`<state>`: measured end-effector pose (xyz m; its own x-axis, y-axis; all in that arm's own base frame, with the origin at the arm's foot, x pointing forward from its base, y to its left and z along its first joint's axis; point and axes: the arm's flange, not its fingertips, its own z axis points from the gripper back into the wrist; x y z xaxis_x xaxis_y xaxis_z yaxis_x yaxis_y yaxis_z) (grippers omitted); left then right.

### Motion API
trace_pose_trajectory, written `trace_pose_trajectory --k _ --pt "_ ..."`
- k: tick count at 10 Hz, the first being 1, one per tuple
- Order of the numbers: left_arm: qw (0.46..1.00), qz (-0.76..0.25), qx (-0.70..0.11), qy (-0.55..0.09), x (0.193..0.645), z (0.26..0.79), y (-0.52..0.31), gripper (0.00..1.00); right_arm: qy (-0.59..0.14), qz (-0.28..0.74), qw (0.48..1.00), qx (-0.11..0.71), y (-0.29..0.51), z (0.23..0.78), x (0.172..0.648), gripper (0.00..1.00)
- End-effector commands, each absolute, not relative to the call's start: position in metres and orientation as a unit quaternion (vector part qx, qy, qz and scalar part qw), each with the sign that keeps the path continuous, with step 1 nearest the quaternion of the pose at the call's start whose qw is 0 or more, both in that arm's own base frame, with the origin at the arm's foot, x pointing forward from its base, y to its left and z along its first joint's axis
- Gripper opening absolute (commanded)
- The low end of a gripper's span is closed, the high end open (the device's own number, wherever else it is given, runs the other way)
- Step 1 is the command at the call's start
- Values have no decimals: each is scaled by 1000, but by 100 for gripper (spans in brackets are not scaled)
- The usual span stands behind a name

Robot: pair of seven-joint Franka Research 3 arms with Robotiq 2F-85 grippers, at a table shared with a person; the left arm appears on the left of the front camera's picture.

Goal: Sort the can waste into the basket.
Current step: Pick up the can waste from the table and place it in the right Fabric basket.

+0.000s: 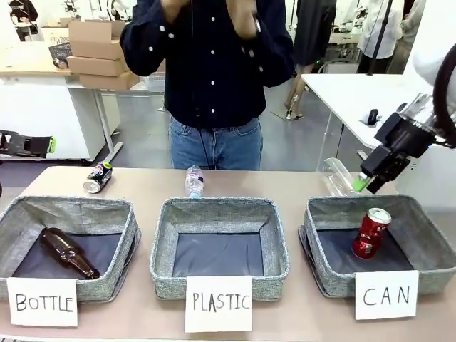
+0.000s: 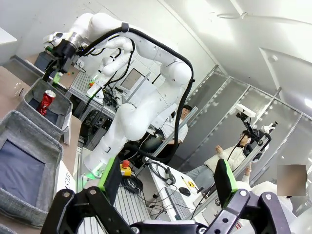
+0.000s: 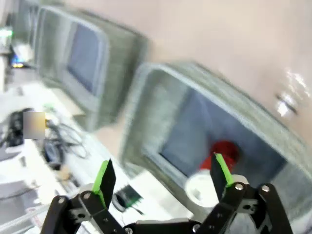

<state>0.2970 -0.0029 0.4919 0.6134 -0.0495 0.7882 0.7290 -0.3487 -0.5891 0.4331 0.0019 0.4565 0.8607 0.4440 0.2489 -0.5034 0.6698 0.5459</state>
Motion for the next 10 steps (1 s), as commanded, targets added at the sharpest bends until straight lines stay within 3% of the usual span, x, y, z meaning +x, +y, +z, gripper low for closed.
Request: trace_pose_trajectory --k 1,3,4,5,6,10 --pt "515 -384 -730 -234 293 491 -1 100 -114 316 737 586 -23 477 418 100" --pt "515 -384 -730 -234 293 491 -1 100 -111 242 623 736 -47 482 426 100" --pt "515 -384 -730 -234 293 491 -1 100 -115 239 610 747 -48 480 428 100" --pt "515 -384 -730 -234 293 491 -1 100 -190 212 672 684 -38 476 437 100" --pt "515 -384 -730 -234 293 491 -1 100 -128 275 747 591 -42 493 409 100" --pt "515 -384 -730 -234 293 491 -1 100 -128 275 747 591 -42 493 409 100"
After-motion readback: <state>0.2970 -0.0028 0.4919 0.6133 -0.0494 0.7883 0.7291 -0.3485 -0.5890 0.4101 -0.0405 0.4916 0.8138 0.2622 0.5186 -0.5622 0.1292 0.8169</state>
